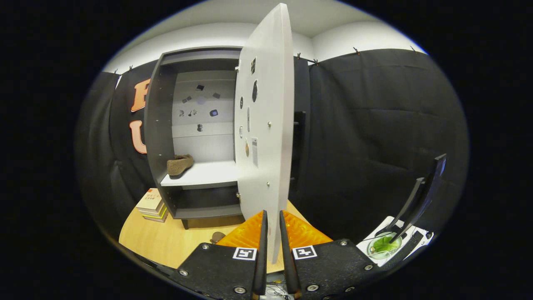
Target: Open the shoe cabinet door, grab the shoes and put them into the shoe cabinet, then close the shoe cabinet door.
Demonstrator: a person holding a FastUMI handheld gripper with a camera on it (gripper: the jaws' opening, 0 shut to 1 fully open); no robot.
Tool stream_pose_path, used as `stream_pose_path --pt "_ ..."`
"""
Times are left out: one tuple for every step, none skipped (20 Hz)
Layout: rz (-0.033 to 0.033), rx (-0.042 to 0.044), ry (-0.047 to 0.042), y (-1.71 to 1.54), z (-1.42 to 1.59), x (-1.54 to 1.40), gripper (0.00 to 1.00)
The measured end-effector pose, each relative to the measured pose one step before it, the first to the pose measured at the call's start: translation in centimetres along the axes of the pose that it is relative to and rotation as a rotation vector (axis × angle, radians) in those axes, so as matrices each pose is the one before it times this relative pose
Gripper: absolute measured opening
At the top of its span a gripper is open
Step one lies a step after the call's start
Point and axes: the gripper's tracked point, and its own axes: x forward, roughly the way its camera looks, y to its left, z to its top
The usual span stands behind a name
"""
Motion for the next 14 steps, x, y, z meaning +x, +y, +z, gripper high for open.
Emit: stream_pose_path --pt "0.01561 0.00291 0.00708 0.845 -0.500 -0.053 0.18" --pt "0.01424 0.00057 0.01373 1.001 -0.865 0.122 0.18" --pt "0.02076 -0.00377 0.02179 0.997 -1.108 0.065 0.18" --pt "0.02181 -0.00694 0.02627 1.172 -1.247 0.398 0.18" --pt "0.02341 -0.00731 0.02454 1.146 -1.261 0.310 0.18" --pt "0.02047 -0.00918 0.02374 1.257 -1.165 0.580 0.18" --pt "0.02609 -0.00750 0.02496 1.330 -1.184 0.615 0.18" --pt "0.02611 -0.00621 0.02475 1.446 -1.129 0.785 0.18" --pt "0.02612 -0.00567 0.02021 1.230 -1.035 0.829 0.18" --pt "0.02371 -0.00591 0.02177 1.215 -1.008 0.947 0.18" --pt "0.02391 -0.01166 0.01954 0.998 -0.980 1.063 0.17" --pt "0.01813 -0.01296 0.02205 0.968 -0.997 1.242 0.18" --pt "0.02018 -0.01814 0.02353 0.758 -1.104 1.202 0.18" --pt "0.01359 -0.01500 0.01906 0.708 -0.997 1.428 0.18"
